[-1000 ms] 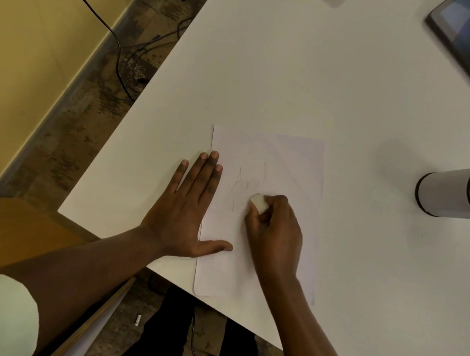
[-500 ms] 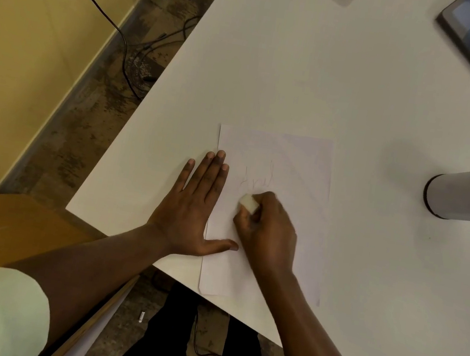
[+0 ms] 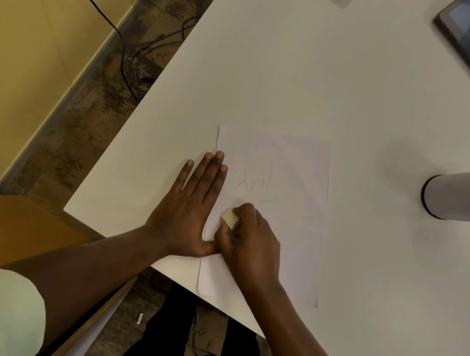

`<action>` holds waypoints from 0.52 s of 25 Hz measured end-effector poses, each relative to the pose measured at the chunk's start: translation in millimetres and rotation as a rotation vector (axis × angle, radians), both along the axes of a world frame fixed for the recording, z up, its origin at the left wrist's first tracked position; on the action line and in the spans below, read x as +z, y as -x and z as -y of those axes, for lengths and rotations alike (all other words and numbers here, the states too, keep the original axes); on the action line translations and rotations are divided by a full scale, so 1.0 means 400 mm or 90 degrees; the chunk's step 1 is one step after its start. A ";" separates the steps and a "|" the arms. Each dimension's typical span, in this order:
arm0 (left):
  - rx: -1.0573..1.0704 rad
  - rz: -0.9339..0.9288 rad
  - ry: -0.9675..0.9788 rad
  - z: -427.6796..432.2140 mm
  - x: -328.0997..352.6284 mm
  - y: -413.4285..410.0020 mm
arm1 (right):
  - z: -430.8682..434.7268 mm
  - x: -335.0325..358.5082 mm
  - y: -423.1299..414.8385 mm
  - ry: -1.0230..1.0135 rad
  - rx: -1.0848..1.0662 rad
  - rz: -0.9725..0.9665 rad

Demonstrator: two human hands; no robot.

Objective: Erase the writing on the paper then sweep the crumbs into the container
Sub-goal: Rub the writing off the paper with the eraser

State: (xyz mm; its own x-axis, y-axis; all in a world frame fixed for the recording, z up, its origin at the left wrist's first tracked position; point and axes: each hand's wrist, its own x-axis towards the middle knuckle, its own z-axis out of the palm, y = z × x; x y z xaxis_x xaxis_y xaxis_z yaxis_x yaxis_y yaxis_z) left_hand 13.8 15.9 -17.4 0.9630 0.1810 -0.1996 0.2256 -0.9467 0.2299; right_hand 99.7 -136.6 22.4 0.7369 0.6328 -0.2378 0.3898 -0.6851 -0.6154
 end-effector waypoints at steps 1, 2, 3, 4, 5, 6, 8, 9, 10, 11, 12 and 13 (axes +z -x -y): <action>0.002 -0.001 -0.001 0.000 0.001 0.000 | 0.008 -0.003 -0.009 0.005 -0.008 0.002; 0.004 -0.003 -0.001 0.000 0.002 -0.001 | 0.018 -0.010 -0.037 0.015 -0.054 0.006; 0.005 -0.005 -0.002 0.000 0.003 -0.001 | 0.025 -0.013 -0.063 0.016 -0.118 0.011; 0.004 -0.006 -0.003 0.001 0.005 -0.001 | 0.026 -0.013 -0.073 0.014 -0.153 0.008; 0.002 -0.006 -0.001 0.001 0.003 -0.001 | 0.025 -0.010 -0.066 0.012 -0.141 0.001; 0.000 -0.004 0.000 0.001 0.001 0.000 | 0.022 -0.007 -0.038 0.003 -0.089 -0.004; -0.001 -0.002 -0.003 -0.001 0.001 0.000 | 0.028 0.000 0.006 -0.012 0.010 0.011; 0.001 -0.001 -0.004 0.000 0.001 0.001 | 0.038 -0.003 -0.012 -0.007 0.008 0.013; 0.003 0.000 -0.003 0.000 0.001 0.001 | 0.050 -0.014 -0.047 0.008 -0.031 0.018; 0.002 -0.001 -0.002 0.001 0.003 0.000 | 0.059 -0.017 -0.083 0.022 -0.098 0.023; 0.000 -0.002 -0.002 0.002 0.005 0.000 | 0.062 -0.017 -0.102 0.028 -0.156 0.023; 0.000 -0.002 -0.002 0.002 0.005 0.000 | 0.060 -0.016 -0.100 0.027 -0.173 0.015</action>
State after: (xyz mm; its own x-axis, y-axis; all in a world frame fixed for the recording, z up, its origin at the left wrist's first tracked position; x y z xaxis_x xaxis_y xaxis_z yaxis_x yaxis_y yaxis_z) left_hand 13.9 15.0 -15.3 0.9623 0.1814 -0.2028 0.2263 -0.9475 0.2260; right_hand 139.6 -160.5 16.2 0.8840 0.4005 -0.2411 0.2015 -0.7918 -0.5766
